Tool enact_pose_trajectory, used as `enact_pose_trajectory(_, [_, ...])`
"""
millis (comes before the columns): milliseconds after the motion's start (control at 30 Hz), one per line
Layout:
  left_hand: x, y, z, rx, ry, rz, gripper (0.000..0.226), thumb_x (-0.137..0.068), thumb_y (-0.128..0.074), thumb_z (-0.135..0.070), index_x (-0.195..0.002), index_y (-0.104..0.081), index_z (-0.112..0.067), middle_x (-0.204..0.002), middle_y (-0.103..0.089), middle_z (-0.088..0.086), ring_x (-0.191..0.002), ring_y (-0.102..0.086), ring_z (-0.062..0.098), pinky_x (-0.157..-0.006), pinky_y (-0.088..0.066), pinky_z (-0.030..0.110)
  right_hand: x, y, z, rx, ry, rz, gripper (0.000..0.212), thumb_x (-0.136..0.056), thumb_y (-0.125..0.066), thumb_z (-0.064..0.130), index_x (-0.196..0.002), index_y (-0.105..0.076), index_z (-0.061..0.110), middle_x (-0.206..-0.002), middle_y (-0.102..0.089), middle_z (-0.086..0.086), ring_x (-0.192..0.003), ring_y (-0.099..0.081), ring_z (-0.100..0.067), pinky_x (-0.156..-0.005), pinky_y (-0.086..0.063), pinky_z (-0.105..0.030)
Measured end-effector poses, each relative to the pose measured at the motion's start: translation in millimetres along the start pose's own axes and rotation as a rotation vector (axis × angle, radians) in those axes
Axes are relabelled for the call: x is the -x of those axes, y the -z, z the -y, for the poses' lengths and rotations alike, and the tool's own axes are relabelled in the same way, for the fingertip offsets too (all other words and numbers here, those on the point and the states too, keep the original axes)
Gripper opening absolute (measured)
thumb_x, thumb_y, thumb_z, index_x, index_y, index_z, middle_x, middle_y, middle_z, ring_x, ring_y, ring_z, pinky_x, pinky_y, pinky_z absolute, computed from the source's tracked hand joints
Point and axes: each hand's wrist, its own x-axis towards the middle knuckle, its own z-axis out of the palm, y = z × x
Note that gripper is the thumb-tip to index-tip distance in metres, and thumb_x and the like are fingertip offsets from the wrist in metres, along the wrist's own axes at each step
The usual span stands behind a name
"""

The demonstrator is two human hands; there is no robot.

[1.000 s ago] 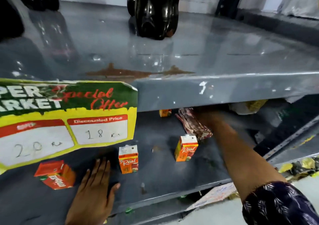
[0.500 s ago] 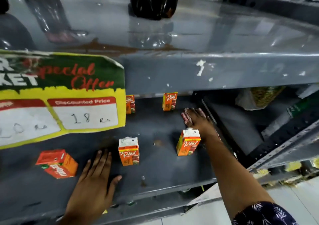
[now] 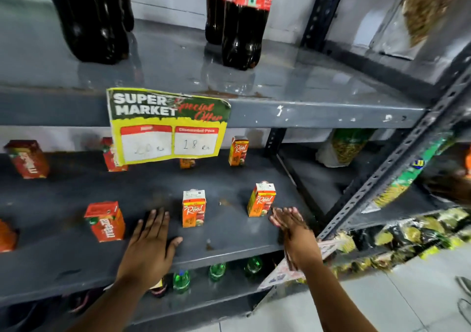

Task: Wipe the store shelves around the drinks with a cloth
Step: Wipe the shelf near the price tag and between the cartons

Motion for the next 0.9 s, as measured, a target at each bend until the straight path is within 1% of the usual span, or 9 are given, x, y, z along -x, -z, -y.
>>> enact_pose_trajectory(167, [3, 8, 0, 0.041, 0.006, 0.071, 0.083, -0.091, -0.006, -0.059, -0.137, -0.038, 0.002, -0.145, -0.038, 0.017, -0.137, -0.027, 0.027, -0.111, -0.007, 0.038, 55, 6, -1, -0.003, -0.085, 0.036, 0.087, -0.061, -0.034, -0.016, -0.133, -0.048, 0.032, -0.143, -0.043, 0.01, -0.14, -0.02, -0.008, -0.115, -0.024, -0.031])
enact_pose_trajectory(233, [5, 9, 2, 0.044, 0.011, 0.088, 0.084, -0.091, -0.005, -0.06, -0.136, -0.039, 0.002, -0.144, -0.039, 0.017, -0.136, -0.028, 0.028, -0.11, -0.006, 0.037, 77, 13, -1, -0.008, -0.159, 0.076, 0.087, -0.062, -0.032, -0.015, -0.131, -0.049, 0.034, -0.141, -0.045, 0.009, -0.136, -0.032, -0.01, -0.112, -0.031, -0.031])
enact_pose_trajectory(367, [9, 14, 9, 0.046, 0.007, 0.123, 0.086, -0.089, -0.008, -0.062, -0.135, -0.041, 0.002, -0.144, -0.039, 0.017, -0.136, -0.03, 0.029, -0.11, -0.02, 0.042, 111, 31, 15, -0.065, -0.305, 0.097, 0.07, -0.073, -0.035, -0.007, -0.124, -0.051, 0.038, -0.129, -0.061, 0.007, -0.105, -0.062, -0.01, -0.085, -0.052, -0.026])
enact_pose_trajectory(433, [9, 20, 12, 0.029, -0.027, 0.115, 0.083, -0.086, -0.014, -0.061, -0.139, -0.035, 0.0, -0.149, -0.031, 0.015, -0.139, -0.023, 0.027, -0.11, -0.015, 0.04, 112, 39, 42, -0.088, -0.243, 0.007, 0.064, -0.079, -0.037, -0.005, -0.123, -0.053, 0.038, -0.123, -0.064, 0.013, -0.105, -0.063, -0.01, -0.08, -0.051, -0.024])
enact_pose_trajectory(633, [3, 20, 20, 0.033, -0.094, 0.078, 0.087, -0.082, -0.015, -0.064, -0.144, -0.023, -0.004, -0.153, -0.017, 0.011, -0.14, -0.009, 0.019, -0.111, -0.006, 0.034, 48, 44, 145, -0.299, 0.079, -0.035, 0.056, -0.084, -0.04, 0.005, -0.123, -0.05, 0.044, -0.123, -0.062, 0.017, -0.113, -0.057, -0.004, -0.098, -0.048, -0.033])
enact_pose_trajectory(700, [3, 15, 22, 0.07, -0.118, 0.048, 0.09, -0.079, -0.009, -0.066, -0.147, -0.012, -0.007, -0.154, -0.002, 0.005, -0.136, 0.007, 0.012, -0.112, 0.003, 0.03, 14, 41, 172, -0.357, 0.118, -0.028, 0.055, -0.082, -0.039, 0.005, -0.125, -0.052, 0.038, -0.123, -0.064, 0.014, -0.112, -0.057, 0.0, -0.1, -0.046, -0.027])
enact_pose_trajectory(767, [1, 11, 24, 0.085, -0.12, 0.019, 0.088, -0.081, -0.01, -0.066, -0.147, -0.011, -0.007, -0.154, -0.002, 0.004, -0.136, 0.009, 0.011, -0.113, 0.007, 0.027, -25, 36, 193, -0.373, 0.105, -0.021, 0.051, -0.085, -0.043, 0.0, -0.123, -0.056, 0.031, -0.12, -0.065, 0.014, -0.106, -0.054, 0.008, -0.095, -0.045, -0.018])
enact_pose_trajectory(833, [1, 8, 26, 0.091, -0.121, 0.014, 0.082, -0.087, -0.021, -0.063, -0.145, -0.02, -0.006, -0.154, -0.015, 0.008, -0.138, -0.002, 0.015, -0.111, 0.008, 0.024, -64, 28, 206, -0.366, 0.054, -0.001, 0.044, -0.087, -0.046, -0.001, -0.12, -0.06, 0.025, -0.118, -0.067, 0.01, -0.109, -0.057, -0.001, -0.093, -0.048, -0.026])
enact_pose_trajectory(900, [1, 9, 26, 0.096, -0.12, 0.02, 0.077, -0.089, -0.03, -0.059, -0.143, -0.027, -0.005, -0.152, -0.022, 0.01, -0.138, -0.01, 0.018, -0.11, 0.009, 0.022, -98, 12, 209, -0.264, 0.009, 0.004, 0.032, -0.089, -0.047, 0.005, -0.116, -0.062, 0.013, -0.122, -0.065, -0.009, -0.115, -0.057, -0.028, -0.092, -0.049, -0.04])
